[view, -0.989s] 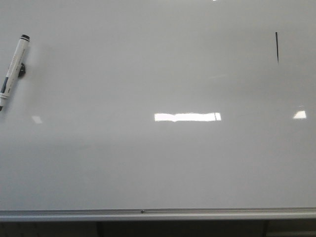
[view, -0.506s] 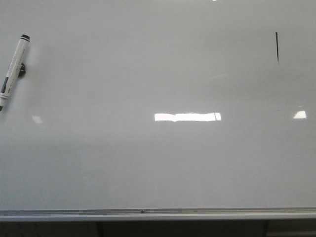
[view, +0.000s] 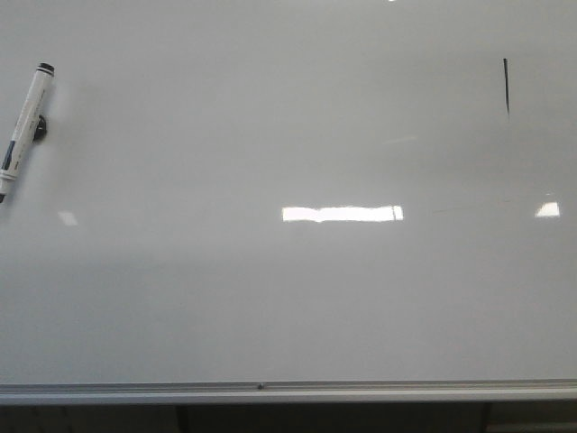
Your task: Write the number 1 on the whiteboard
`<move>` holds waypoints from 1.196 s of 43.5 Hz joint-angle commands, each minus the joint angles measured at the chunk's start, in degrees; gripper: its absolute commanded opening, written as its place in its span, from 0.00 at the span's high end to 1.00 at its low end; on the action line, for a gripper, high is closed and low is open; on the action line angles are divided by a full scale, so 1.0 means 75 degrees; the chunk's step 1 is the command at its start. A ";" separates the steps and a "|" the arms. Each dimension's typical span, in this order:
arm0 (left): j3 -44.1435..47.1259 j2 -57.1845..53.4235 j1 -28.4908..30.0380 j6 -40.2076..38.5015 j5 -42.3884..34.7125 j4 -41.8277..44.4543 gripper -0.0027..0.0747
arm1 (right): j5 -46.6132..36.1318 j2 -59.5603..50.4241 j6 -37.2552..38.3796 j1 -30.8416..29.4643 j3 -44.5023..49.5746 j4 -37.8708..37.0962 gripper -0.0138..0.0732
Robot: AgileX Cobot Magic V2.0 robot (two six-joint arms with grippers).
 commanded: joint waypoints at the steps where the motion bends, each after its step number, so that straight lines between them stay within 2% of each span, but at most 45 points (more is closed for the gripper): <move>1: 0.0171 -0.0124 0.0005 -0.0017 -0.0616 0.0002 0.99 | -0.1229 -0.0541 -0.0047 -0.0503 0.0297 -0.0003 0.92; 13: 0.0171 -0.0124 0.0005 -0.0017 -0.0616 0.0002 0.99 | -0.5742 -0.2879 -0.0047 -0.1364 0.3602 -0.0007 0.92; 19: 0.0171 -0.0124 0.0005 -0.0017 -0.0616 0.0002 0.99 | -0.7021 -0.3517 -0.0047 -0.1375 0.4926 -0.0007 0.92; 26: 0.0171 -0.0124 0.0005 -0.0017 -0.0616 0.0002 0.99 | -0.7767 -0.3998 -0.0047 -0.1465 0.6090 -0.0007 0.92; 34: 0.0171 -0.0124 0.0005 -0.0017 -0.0616 0.0002 0.99 | -0.8318 -0.4667 -0.0047 -0.1801 0.6878 -0.0007 0.92; 52: 0.0171 -0.0124 0.0005 -0.0017 -0.0616 0.0002 0.99 | -0.8139 -0.4618 -0.0007 -0.1800 0.6850 -0.0001 0.92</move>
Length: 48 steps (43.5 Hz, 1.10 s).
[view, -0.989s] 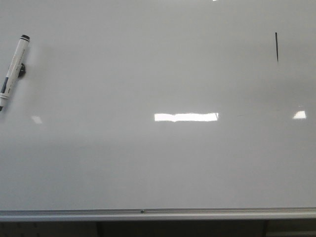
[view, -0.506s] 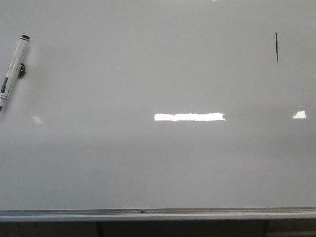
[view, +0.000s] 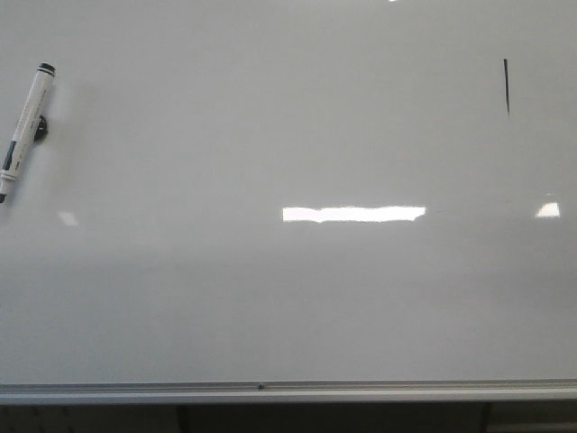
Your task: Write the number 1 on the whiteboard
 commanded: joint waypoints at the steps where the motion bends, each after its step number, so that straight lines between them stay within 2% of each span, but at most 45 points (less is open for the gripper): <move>1: 0.0171 -0.0124 0.0005 -0.0017 -0.0603 0.0002 0.99 | -0.0712 -0.0105 0.0035 -0.0041 -0.0164 -0.0001 0.92; 15: 0.0171 -0.0124 0.0005 -0.0017 -0.0603 0.0002 0.99 | -0.0605 -0.0145 0.0554 -0.0011 -0.0164 -0.0431 0.92; 23: 0.0171 -0.0124 0.0005 -0.0017 -0.0603 0.0002 0.99 | -0.0605 -0.0145 0.0661 0.0304 -0.0164 -0.0772 0.92; 48: 0.0171 -0.0124 0.0005 -0.0017 -0.0603 0.0002 0.99 | -0.0568 -0.0138 0.0662 0.0318 -0.0164 -0.0754 0.92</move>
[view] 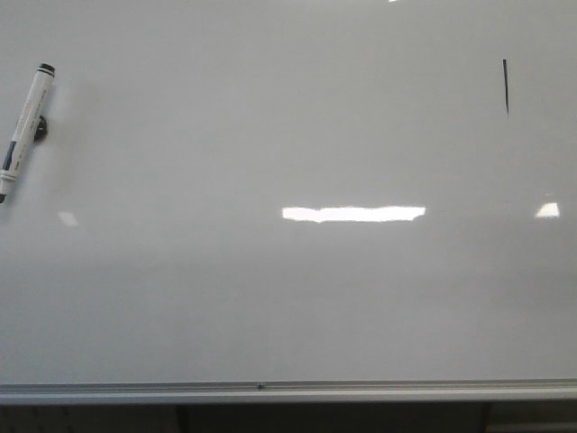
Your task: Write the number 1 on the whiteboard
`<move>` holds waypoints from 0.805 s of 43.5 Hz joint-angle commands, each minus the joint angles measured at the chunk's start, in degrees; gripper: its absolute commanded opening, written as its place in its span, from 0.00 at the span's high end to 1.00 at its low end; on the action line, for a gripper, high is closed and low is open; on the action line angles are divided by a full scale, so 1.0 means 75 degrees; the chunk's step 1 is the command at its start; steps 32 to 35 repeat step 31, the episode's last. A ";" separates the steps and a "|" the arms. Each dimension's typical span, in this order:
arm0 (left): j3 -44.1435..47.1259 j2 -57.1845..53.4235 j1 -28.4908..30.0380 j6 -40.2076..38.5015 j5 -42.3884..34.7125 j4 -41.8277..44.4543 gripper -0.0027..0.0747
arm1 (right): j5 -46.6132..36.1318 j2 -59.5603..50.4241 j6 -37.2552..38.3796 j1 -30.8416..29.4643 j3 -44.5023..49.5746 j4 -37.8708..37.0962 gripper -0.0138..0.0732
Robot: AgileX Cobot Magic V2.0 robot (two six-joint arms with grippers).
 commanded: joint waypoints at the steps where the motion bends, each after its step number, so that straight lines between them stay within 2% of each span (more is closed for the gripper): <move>1: 0.0171 -0.0124 0.0005 -0.0017 -0.0603 0.0002 0.99 | -0.0576 -0.0138 -0.0013 -0.0003 -0.0164 -0.0094 0.92; 35: 0.0171 -0.0124 0.0267 -0.0017 -0.0603 0.0002 0.99 | -0.0567 -0.0138 -0.0013 -0.0003 -0.0164 -0.0094 0.92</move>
